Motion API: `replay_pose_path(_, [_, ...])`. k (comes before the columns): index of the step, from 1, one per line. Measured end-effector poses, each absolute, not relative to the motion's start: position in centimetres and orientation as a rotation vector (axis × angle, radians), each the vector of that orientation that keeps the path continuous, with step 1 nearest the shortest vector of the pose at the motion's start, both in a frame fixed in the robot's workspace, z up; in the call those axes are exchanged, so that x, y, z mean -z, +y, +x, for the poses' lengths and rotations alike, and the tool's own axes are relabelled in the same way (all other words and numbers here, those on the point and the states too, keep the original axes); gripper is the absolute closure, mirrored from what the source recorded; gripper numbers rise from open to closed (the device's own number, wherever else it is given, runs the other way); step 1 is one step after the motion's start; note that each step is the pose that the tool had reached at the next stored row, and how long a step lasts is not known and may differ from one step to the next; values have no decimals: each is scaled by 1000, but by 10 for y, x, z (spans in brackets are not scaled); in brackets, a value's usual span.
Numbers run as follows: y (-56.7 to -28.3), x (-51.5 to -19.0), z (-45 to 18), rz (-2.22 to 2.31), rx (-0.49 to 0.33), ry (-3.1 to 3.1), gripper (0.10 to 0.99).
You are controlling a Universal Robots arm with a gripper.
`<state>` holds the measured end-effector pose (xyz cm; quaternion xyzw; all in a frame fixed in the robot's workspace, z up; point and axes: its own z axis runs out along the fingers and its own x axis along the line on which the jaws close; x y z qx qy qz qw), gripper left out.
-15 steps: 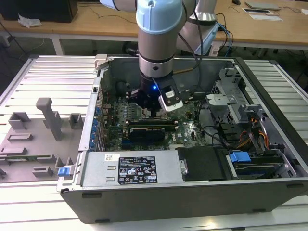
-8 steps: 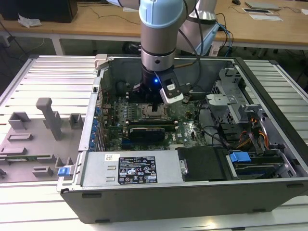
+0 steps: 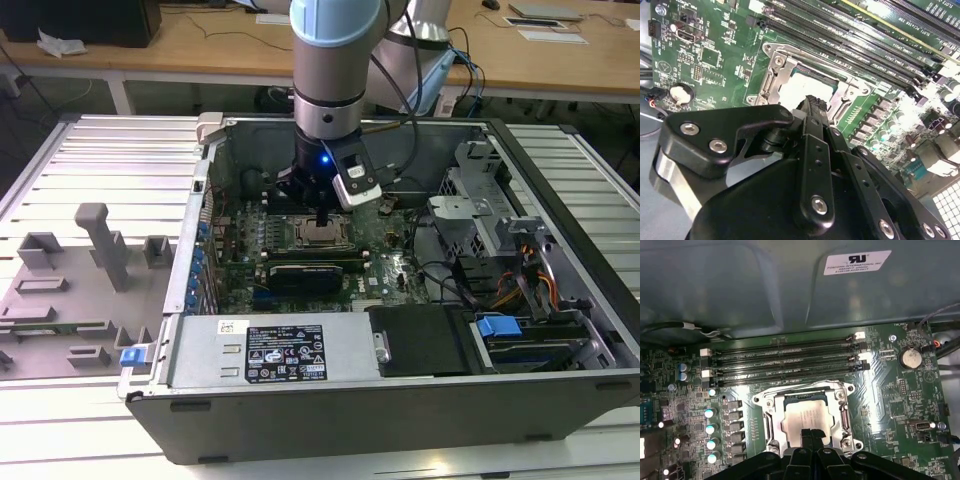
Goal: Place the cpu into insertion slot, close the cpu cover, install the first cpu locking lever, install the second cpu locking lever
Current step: 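Install the second cpu locking lever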
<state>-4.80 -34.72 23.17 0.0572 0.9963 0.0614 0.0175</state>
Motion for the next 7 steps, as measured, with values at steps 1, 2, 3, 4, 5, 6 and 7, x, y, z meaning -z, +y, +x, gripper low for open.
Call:
replay_pose_path(1, [-347,-232,-48,178,-191,3095,980])
replay_pose_path(2, [-347,-232,-48,178,-191,3095,980])
replay_pose_path(3, [-347,-232,-48,178,-191,3095,980])
replay_pose_path(4, [-347,-232,-48,178,-191,3095,980])
replay_pose_path(5, [-347,-232,-48,178,-191,3095,980])
replay_pose_path(6, [-347,-232,-48,178,-191,3096,980])
replay_pose_path(7, [-347,-232,-48,178,-191,3096,980])
